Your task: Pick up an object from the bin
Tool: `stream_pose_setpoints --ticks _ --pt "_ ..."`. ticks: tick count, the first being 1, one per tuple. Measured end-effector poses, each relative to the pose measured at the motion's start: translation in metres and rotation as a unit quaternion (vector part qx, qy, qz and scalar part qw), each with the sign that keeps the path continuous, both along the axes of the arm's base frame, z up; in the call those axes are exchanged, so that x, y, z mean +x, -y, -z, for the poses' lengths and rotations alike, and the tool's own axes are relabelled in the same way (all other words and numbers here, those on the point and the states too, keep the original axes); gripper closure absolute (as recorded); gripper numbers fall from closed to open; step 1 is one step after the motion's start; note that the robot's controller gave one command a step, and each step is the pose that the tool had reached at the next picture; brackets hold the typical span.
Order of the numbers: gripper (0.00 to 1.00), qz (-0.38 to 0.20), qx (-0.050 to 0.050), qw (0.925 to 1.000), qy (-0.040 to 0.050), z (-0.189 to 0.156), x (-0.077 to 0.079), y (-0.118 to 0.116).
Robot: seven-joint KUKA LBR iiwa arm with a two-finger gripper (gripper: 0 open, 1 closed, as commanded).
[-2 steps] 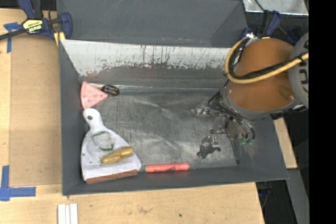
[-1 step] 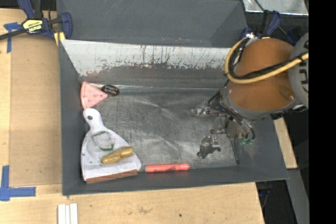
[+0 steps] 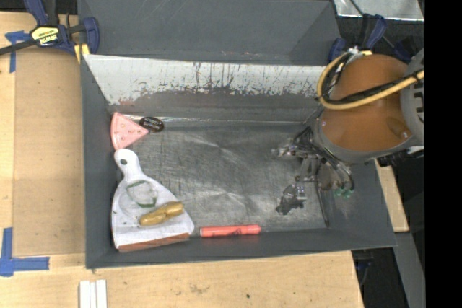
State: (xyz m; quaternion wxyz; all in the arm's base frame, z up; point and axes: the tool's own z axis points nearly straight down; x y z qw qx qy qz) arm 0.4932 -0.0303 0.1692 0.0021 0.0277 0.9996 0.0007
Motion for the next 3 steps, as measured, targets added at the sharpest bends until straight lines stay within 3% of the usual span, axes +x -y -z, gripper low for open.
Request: stream_pose_setpoints --ticks 1,2,3 --pt "0.0 0.022 -0.001 0.9998 -0.0013 0.001 0.014 0.046" --pt "0.0 0.022 -0.002 0.9998 0.0 0.019 0.013 0.068" --pt "0.0 0.014 -0.001 0.9999 -0.001 0.034 -0.001 0.101"
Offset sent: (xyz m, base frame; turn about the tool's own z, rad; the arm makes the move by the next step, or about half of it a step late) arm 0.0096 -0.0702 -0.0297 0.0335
